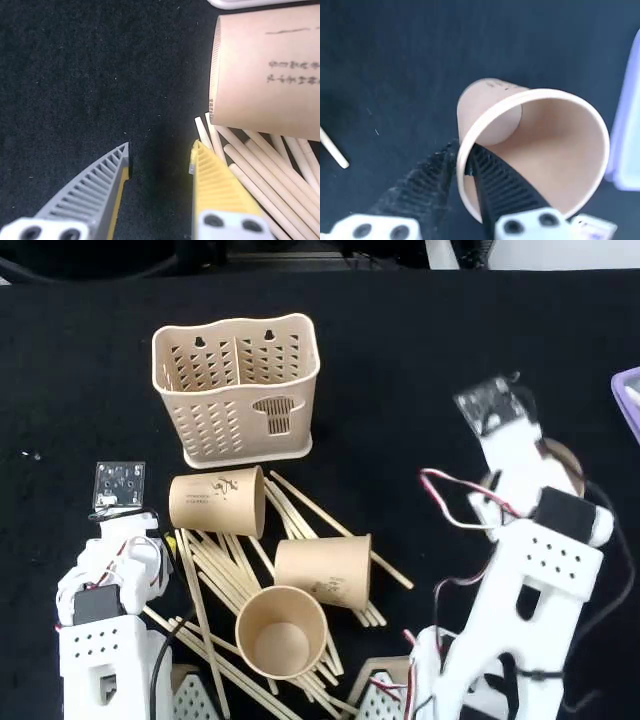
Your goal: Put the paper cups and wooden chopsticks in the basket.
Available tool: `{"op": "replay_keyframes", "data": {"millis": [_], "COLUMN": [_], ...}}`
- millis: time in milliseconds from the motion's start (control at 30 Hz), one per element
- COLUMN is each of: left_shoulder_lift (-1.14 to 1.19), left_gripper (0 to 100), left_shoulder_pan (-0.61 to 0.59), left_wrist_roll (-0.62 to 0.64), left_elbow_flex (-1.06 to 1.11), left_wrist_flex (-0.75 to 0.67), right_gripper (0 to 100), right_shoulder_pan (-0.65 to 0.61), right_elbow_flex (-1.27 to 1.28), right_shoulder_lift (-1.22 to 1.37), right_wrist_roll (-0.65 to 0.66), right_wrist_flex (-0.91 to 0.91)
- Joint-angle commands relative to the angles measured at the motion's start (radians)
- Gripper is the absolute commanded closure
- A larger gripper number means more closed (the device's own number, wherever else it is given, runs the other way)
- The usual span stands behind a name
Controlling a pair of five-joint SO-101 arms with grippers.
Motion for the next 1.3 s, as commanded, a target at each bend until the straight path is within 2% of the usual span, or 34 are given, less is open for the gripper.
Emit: {"op": "replay_keyframes", "data": {"millis": [0, 167, 233, 333, 500, 733, 867, 1033, 1167, 1267], "left_shoulder_lift": [-0.009, -0.009, -0.009, -0.009, -0.009, -0.009, -0.009, -0.009, -0.009, -0.009], "left_gripper": [80, 80, 80, 80, 80, 80, 80, 80, 80, 80], "left_shoulder_pan": [-0.004, -0.004, -0.004, -0.004, -0.004, -0.004, -0.004, -0.004, -0.004, -0.004], "left_wrist_roll": [0.012, 0.014, 0.014, 0.014, 0.014, 0.014, 0.014, 0.014, 0.014, 0.014], "left_elbow_flex": [-0.008, 0.002, 0.024, 0.044, 0.045, 0.045, 0.045, 0.045, 0.045, 0.045], "left_wrist_flex": [-0.017, -0.020, -0.052, -0.086, -0.089, -0.094, -0.094, -0.094, -0.094, -0.094], "right_gripper": [98.8, 98.8, 98.8, 98.8, 98.8, 98.8, 98.8, 98.8, 98.4, 88.7], "right_shoulder_pan": [-0.212, -0.565, -0.664, -0.750, -0.801, -0.893, -0.914, -0.911, -0.905, -0.905], "right_elbow_flex": [-0.295, -0.610, -0.722, -0.885, -1.190, -1.667, -1.845, -1.977, -1.963, -1.954], "right_shoulder_lift": [-0.054, 0.051, 0.143, 0.314, 0.605, 0.957, 1.125, 1.242, 1.260, 1.257], "right_wrist_roll": [-0.126, -0.310, -0.382, -0.436, -0.431, -0.431, -0.411, -0.299, -0.281, -0.287], "right_wrist_flex": [0.140, 0.164, 0.135, 0.101, 0.110, 0.239, 0.322, 0.459, 0.454, 0.454]}}
